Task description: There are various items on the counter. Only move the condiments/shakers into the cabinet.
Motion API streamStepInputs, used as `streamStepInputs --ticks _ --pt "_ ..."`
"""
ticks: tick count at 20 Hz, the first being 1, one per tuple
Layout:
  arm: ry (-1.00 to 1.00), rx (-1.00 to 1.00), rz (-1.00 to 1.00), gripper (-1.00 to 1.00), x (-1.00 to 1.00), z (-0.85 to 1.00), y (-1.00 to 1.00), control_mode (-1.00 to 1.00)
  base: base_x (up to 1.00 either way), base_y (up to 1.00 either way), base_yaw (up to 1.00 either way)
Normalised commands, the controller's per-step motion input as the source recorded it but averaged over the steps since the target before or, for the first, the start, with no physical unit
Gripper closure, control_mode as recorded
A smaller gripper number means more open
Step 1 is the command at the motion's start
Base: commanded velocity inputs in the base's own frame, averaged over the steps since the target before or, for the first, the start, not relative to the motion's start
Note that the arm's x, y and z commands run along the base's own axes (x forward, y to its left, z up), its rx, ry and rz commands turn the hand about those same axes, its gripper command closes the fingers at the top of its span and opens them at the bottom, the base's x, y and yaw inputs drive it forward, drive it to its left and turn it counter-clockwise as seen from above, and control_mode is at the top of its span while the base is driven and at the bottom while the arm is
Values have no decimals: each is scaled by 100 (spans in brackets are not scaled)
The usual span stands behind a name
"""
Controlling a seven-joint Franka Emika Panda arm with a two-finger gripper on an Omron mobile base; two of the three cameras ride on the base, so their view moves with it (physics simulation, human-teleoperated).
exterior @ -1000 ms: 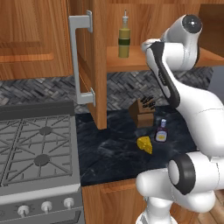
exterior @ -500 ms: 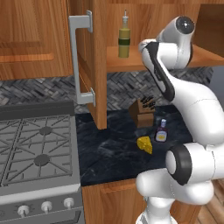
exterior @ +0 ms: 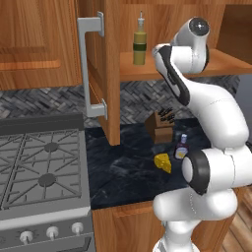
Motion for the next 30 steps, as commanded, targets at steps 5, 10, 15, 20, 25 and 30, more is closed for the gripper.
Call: streamStepInputs --ticks 5,10,15,20,25,30 --pt "5 -3 0 100 28 -19 0 -100 0 0 0" --pt "0 -1 0 -100 18 -11 0 -100 0 0 0" --pt "0 0 0 -100 17 -3 0 -100 0 0 0" --pt "0 0 0 -100 25 -7 0 -100 0 0 0" --pt "0 0 0 -100 39 -7 0 -100 0 0 0" --pt "0 0 0 -100 44 -7 0 -100 0 0 0"
